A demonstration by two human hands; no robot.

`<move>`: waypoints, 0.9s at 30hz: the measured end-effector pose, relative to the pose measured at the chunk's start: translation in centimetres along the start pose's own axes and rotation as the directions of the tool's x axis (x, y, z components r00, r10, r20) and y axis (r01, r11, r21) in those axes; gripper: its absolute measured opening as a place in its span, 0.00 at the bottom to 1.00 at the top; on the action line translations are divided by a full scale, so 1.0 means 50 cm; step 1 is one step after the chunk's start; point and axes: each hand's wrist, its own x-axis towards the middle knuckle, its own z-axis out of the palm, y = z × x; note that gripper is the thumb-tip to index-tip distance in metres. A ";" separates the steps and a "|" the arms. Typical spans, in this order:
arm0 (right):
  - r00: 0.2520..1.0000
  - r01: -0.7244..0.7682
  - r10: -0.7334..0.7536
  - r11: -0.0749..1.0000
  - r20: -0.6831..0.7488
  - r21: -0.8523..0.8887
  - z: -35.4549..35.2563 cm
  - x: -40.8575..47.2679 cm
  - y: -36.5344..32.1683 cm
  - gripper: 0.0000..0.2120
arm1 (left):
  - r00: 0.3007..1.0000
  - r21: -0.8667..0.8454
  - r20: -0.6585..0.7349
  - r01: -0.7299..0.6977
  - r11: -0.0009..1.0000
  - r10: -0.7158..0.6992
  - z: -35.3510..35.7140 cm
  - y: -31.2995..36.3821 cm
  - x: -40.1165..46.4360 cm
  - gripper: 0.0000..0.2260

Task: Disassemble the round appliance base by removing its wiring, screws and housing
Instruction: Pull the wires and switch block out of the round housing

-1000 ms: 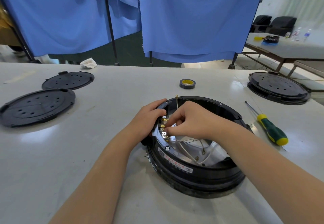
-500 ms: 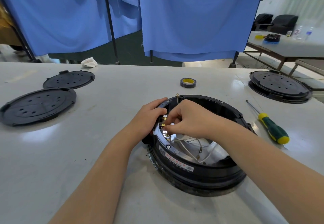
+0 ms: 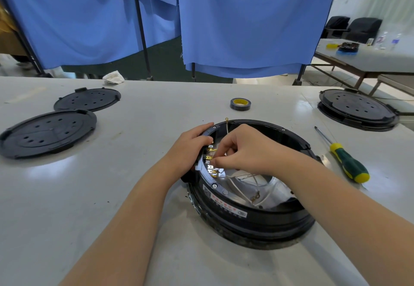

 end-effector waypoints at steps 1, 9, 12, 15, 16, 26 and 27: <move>1.000 0.002 -0.002 1.000 0.000 -0.015 0.001 0.001 0.001 0.05 | 1.000 -0.006 -0.002 0.001 1.000 -0.001 0.000 0.000 0.000 0.19; 0.996 0.056 -0.053 0.997 -0.072 0.052 -0.003 0.000 0.002 0.06 | 1.000 -0.018 0.001 0.025 1.000 -0.025 0.000 0.000 0.000 0.20; 0.998 0.050 -0.047 0.995 -0.032 0.092 -0.004 -0.003 -0.001 0.05 | 1.000 -0.006 -0.002 0.021 1.000 -0.021 0.001 0.004 -0.002 0.20; 0.999 0.012 -0.017 0.995 0.045 0.098 -0.005 -0.009 -0.003 0.05 | 1.000 0.004 -0.004 0.006 1.000 -0.006 0.002 0.006 -0.003 0.20; 0.998 0.003 -0.010 0.995 0.065 0.100 -0.005 -0.009 -0.004 0.06 | 1.000 0.005 -0.006 0.005 1.000 -0.005 0.002 0.006 -0.003 0.20; 0.994 0.044 -0.043 0.999 0.104 -0.005 0.004 -0.011 -0.011 0.03 | 1.000 0.020 -0.006 0.018 1.000 -0.018 0.000 0.007 -0.006 0.19; 0.994 0.048 -0.047 0.999 0.097 -0.015 0.005 -0.010 -0.011 0.03 | 1.000 0.020 -0.005 0.021 1.000 -0.021 0.000 0.007 -0.006 0.19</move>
